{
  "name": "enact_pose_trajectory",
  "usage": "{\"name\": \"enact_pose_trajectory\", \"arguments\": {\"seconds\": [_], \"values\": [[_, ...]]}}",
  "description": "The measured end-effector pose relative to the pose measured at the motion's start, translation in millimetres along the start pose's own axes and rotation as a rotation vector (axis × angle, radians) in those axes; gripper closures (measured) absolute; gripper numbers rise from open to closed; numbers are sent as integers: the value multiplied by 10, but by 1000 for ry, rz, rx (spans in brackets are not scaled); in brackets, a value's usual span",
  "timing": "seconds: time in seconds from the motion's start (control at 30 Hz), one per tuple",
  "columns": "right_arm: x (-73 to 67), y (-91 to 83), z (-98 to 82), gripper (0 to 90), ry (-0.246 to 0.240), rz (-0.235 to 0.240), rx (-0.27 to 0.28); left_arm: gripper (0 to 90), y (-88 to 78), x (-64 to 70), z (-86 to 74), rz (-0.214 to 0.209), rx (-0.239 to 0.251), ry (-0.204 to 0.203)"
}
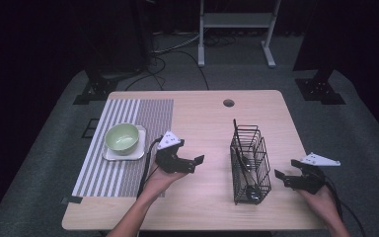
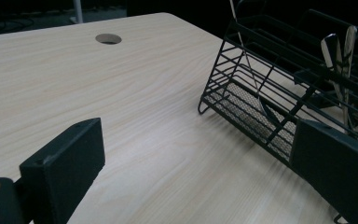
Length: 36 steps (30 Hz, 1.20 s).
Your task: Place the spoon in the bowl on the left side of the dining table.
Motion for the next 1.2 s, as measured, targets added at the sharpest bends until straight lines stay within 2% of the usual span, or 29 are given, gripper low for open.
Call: {"name": "enact_pose_trajectory", "arguments": {"seconds": [0.37,0.57,0.77,0.83,0.9,1.13,1.2], "values": [[-7,-4,0,143,1,7,1,13,176,17,92,-14,-2,-7],[-7,-16,3,143,-6,6,6,13,256,29,151,-22,-1,9],[-8,-17,5,143,-5,4,7,18,343,40,220,-57,14,-7],[-10,-16,5,143,-4,4,8,40,380,55,236,-80,18,-5],[-10,-18,5,143,-6,4,6,42,432,79,260,-83,12,10],[-5,-30,1,143,-2,9,11,42,523,93,350,-95,28,6],[-5,-31,1,143,-2,10,11,42,558,102,373,-106,40,-12]]}}
Point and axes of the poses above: each handheld gripper's, and its own axes: y roughly forward along the jaws, z roughly out of its top, x roughly to its right, the point moved 1 cm from there along y, roughly forward along the jaws, and after that the axes turned 6 degrees about y, right-handed, at the moved point
